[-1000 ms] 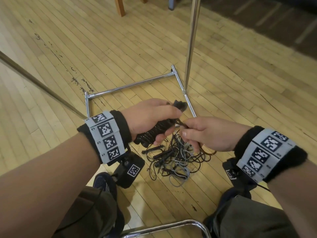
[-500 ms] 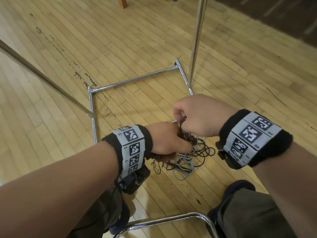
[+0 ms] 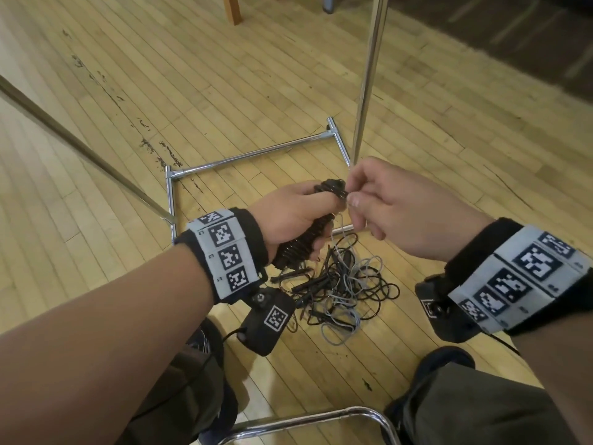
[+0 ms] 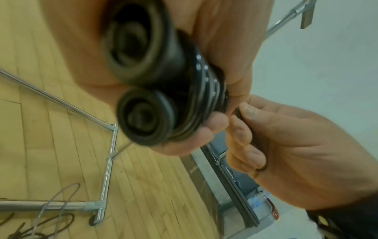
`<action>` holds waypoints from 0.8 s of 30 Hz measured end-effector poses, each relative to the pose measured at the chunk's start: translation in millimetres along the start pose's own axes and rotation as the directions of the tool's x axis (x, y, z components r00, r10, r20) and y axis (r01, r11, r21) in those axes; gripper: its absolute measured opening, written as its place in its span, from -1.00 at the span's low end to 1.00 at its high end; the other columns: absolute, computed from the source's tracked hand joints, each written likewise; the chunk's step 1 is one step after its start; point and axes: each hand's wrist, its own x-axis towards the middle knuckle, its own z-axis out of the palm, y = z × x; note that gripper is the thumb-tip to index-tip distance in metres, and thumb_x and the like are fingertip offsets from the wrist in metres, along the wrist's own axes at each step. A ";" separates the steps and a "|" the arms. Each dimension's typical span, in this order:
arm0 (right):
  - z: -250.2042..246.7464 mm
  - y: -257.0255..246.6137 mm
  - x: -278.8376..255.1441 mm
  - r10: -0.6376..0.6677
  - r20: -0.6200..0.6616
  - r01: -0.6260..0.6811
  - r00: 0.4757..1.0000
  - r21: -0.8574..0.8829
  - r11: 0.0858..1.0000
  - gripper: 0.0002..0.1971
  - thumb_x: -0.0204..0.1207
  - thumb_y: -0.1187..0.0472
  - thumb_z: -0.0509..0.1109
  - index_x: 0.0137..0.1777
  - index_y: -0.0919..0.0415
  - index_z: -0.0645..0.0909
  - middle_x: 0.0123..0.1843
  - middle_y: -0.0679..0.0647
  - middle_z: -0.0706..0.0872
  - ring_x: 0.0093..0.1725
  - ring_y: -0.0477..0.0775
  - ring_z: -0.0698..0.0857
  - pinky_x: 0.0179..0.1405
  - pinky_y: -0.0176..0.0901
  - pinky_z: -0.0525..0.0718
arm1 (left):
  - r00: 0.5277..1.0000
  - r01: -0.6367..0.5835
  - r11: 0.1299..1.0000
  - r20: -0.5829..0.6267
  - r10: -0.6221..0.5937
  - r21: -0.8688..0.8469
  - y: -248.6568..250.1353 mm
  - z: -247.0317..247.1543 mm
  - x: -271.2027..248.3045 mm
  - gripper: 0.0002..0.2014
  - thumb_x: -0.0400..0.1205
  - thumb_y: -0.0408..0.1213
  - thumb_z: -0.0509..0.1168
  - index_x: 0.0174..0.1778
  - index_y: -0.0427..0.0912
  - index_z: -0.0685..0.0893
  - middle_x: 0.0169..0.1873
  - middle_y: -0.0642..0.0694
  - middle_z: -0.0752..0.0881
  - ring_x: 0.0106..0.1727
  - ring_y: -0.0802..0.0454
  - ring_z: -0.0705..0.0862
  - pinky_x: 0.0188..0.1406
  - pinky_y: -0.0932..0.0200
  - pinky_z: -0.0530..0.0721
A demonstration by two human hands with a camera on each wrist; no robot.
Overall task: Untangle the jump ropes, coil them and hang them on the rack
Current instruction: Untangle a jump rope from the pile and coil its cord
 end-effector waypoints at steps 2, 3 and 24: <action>-1.1 4.3 -1.4 0.001 0.015 -0.002 1.000 0.057 0.998 -0.94 0.79 0.16 0.25 0.09 0.00 0.53 -0.29 -0.09 0.80 -0.41 -0.09 0.62 -0.36 -0.09 0.64 | 0.999 -0.027 0.995 0.035 0.031 -0.100 0.3 1.2 -2.5 -0.89 0.69 -0.37 0.39 0.06 -0.21 0.59 -0.38 -0.18 0.59 -0.55 -0.05 0.52 -0.56 0.14 0.60; -1.1 6.5 -1.7 0.004 0.016 -0.006 1.000 0.078 0.997 -0.95 0.79 0.17 0.27 0.08 0.03 0.55 -0.30 -0.08 0.79 -0.41 -0.09 0.63 -0.36 -0.12 0.63 | 0.998 -0.020 0.988 0.048 0.028 -0.151 -0.4 2.9 -3.3 -0.86 0.64 -0.33 0.41 0.04 -0.20 0.58 -0.38 -0.16 0.59 -0.55 -0.04 0.51 -0.57 0.15 0.58; 12.1 28.3 9.8 0.012 -0.096 -0.054 0.995 -0.443 0.895 -0.63 0.69 -0.13 0.35 0.43 -0.11 0.70 0.12 -0.05 0.50 0.08 -0.02 0.56 0.02 -0.08 0.55 | 0.988 -0.052 0.988 -0.154 0.029 -0.146 -5.1 -2.1 -0.9 -0.73 0.85 0.02 0.25 0.25 -0.11 0.60 -0.23 -0.16 0.73 -0.50 -0.11 0.60 -0.52 0.07 0.65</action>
